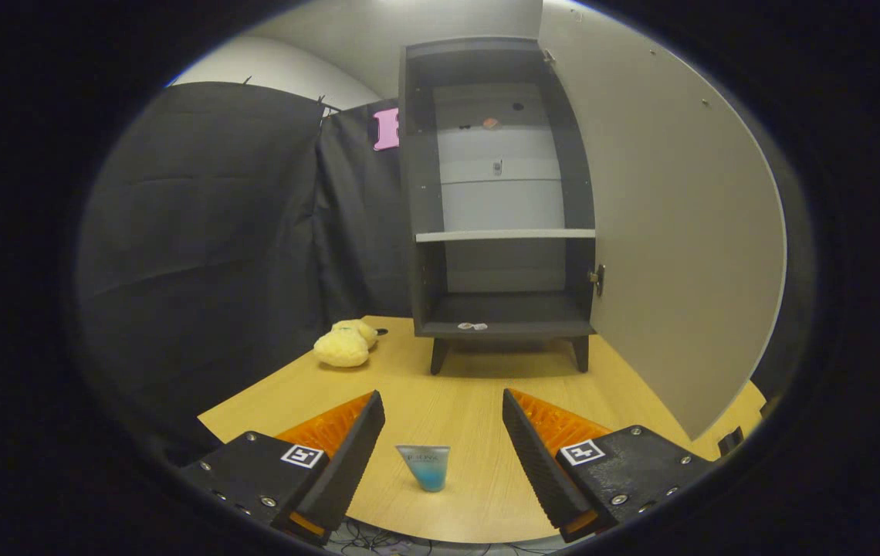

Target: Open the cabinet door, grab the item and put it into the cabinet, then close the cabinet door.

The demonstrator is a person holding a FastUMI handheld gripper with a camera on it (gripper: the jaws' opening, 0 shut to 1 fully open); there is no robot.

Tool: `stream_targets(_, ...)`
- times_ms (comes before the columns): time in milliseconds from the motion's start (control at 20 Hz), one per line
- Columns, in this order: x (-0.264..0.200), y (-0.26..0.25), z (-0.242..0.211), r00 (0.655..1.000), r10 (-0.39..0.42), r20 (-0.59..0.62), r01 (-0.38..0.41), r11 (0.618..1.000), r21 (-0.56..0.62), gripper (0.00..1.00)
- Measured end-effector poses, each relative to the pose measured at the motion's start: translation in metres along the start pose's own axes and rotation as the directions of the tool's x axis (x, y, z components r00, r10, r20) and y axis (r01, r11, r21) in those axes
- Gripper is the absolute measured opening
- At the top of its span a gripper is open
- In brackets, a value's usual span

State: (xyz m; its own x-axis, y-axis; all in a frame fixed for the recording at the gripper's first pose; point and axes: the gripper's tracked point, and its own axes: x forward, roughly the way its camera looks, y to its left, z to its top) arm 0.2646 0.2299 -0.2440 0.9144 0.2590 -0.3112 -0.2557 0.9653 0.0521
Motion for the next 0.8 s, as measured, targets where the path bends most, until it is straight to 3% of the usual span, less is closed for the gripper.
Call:
stream_targets(550, 0.042, 0.009, -0.097, 0.975, -0.009, -0.223, 0.011, 1.0, 0.008, 0.93)
stream_targets(800, 0.054, 0.01, -0.119, 0.958, -0.016, -0.286, 0.024, 0.999, 0.024, 0.8)
